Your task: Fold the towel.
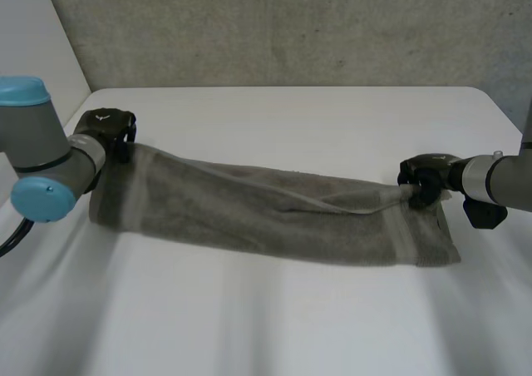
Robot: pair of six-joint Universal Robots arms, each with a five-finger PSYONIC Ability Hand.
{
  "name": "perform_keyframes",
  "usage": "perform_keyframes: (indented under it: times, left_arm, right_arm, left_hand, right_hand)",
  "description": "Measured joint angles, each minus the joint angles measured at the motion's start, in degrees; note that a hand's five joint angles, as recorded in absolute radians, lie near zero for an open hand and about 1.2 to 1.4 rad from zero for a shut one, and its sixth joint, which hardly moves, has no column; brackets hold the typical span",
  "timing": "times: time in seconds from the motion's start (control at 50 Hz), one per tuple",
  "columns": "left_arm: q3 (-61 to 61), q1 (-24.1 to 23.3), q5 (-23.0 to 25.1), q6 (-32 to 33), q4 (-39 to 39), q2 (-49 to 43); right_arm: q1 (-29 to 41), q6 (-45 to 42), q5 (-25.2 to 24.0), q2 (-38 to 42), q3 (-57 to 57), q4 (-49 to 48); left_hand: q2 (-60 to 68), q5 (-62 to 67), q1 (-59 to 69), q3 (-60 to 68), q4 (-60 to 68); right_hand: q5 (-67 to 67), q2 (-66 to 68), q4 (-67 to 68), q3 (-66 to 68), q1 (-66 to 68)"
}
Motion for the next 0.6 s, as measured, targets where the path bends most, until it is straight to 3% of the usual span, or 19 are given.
perform_keyframes:
  times: [0.2, 0.28, 0.32, 0.42, 0.46, 0.5, 0.6]
  left_arm:
    - [7.3, -0.9, -1.5, -0.1, -1.3, -4.9]
    - [8.5, -1.6, -1.4, -0.1, -1.6, -5.9]
    - [8.8, -2.0, -1.3, 0.0, -1.6, -6.2]
    - [9.0, -3.3, -1.3, 0.0, -1.8, -6.8]
    - [9.0, -3.8, -1.3, 0.0, -1.9, -6.8]
    - [8.9, -4.2, -1.3, 0.0, -2.0, -6.6]
    - [8.5, -4.5, -1.4, -0.3, -2.5, -5.4]
  right_arm:
    - [0.1, 4.6, 3.4, 0.1, 0.2, -6.8]
    - [0.1, 5.3, 4.1, 0.5, 0.5, -7.5]
    - [0.1, 5.3, 4.4, 0.6, 0.7, -7.6]
    - [0.3, 5.2, 6.1, 0.9, 1.4, -7.7]
    - [0.3, 5.2, 7.4, 0.8, 1.7, -8.0]
    - [0.4, 5.1, 9.2, 0.4, 2.1, -8.6]
    - [0.8, 5.1, 12.1, -3.0, 4.6, -12.4]
  left_hand:
    - [0.0, 0.0, 0.0, 0.0, 0.0]
    - [-0.1, 0.0, -0.1, -1.0, -0.1]
    - [-7.3, -6.3, -5.5, -9.2, -7.4]
    - [-48.9, -47.8, -46.9, -50.7, -50.0]
    - [-63.3, -64.0, -61.3, -66.7, -65.5]
    - [-70.6, -71.5, -67.6, -73.8, -71.5]
    - [-71.5, -72.7, -67.9, -74.8, -71.8]
  right_hand:
    - [-0.1, 0.0, 0.0, 0.0, 0.0]
    - [-18.7, -17.5, -18.3, -16.5, -18.9]
    - [-29.7, -28.1, -29.0, -27.1, -29.2]
    - [-60.7, -57.9, -59.1, -56.7, -58.7]
    - [-62.9, -61.1, -62.1, -60.2, -61.8]
    - [-62.9, -61.2, -62.1, -60.5, -62.8]
    - [-62.9, -61.2, -62.1, -60.5, -62.8]
